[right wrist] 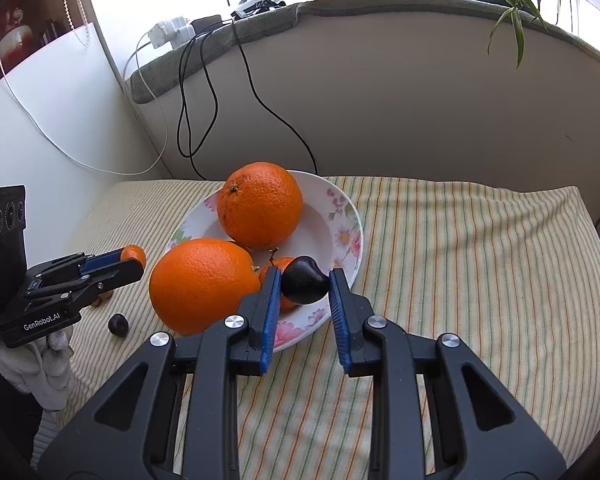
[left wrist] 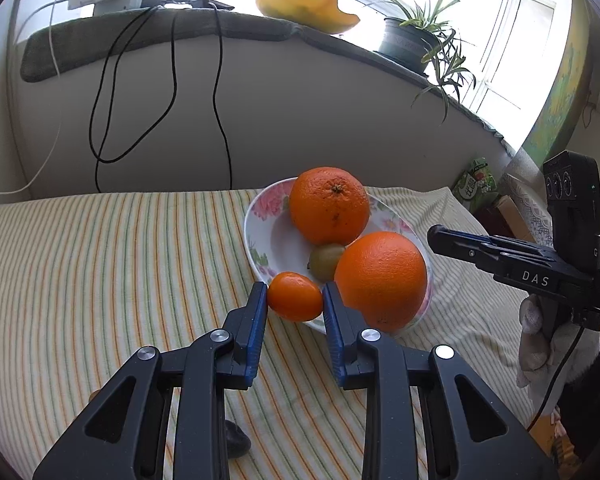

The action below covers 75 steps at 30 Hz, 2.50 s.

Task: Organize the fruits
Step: 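Carry the tangerine with the left tool while the right tool carries the plum over the plate, then open the left tool to drop the tangerine while the right tool releases the plum into the plate, then move the left tool to the brown kiwis while the right tool approaches the remaining plum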

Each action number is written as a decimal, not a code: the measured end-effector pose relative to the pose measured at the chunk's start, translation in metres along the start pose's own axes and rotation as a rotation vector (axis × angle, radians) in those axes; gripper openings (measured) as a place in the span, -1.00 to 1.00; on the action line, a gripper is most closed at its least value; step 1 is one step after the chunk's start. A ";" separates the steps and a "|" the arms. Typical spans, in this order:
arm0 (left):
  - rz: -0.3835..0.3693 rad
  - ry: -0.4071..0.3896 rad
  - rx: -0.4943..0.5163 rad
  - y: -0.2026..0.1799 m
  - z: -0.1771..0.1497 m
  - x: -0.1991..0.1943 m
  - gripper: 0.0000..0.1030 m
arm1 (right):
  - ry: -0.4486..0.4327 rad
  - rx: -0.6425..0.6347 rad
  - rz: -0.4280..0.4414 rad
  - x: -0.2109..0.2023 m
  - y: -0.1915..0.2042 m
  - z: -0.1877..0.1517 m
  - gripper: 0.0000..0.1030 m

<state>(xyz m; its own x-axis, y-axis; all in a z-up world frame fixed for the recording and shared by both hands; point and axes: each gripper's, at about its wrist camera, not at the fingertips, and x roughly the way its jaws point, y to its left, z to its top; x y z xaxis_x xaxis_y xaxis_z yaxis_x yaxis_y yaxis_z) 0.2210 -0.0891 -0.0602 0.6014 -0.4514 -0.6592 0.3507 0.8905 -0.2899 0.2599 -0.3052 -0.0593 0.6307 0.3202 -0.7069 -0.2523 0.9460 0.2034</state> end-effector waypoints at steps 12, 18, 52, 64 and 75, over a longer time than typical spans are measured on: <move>0.001 0.009 0.006 -0.003 0.007 0.010 -0.49 | 0.017 0.022 0.004 0.020 -0.008 0.011 -0.51; -0.006 0.012 0.006 -0.004 0.010 0.011 -0.49 | 0.015 0.040 0.018 0.020 -0.012 0.012 -0.50; 0.121 -0.009 0.048 -0.008 0.001 -0.013 0.33 | -0.053 0.047 -0.046 -0.012 -0.002 0.009 0.74; 0.185 -0.054 0.041 0.013 -0.015 -0.058 0.34 | -0.107 -0.009 -0.013 -0.040 0.037 0.000 0.75; 0.248 -0.102 -0.019 0.045 -0.044 -0.104 0.33 | -0.121 -0.089 0.065 -0.058 0.087 -0.015 0.75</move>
<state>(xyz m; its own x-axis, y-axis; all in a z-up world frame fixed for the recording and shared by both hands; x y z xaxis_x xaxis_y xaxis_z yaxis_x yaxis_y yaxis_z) 0.1425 0.0003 -0.0347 0.7367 -0.2222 -0.6386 0.1711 0.9750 -0.1418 0.1907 -0.2420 -0.0112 0.6935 0.3897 -0.6060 -0.3565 0.9165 0.1813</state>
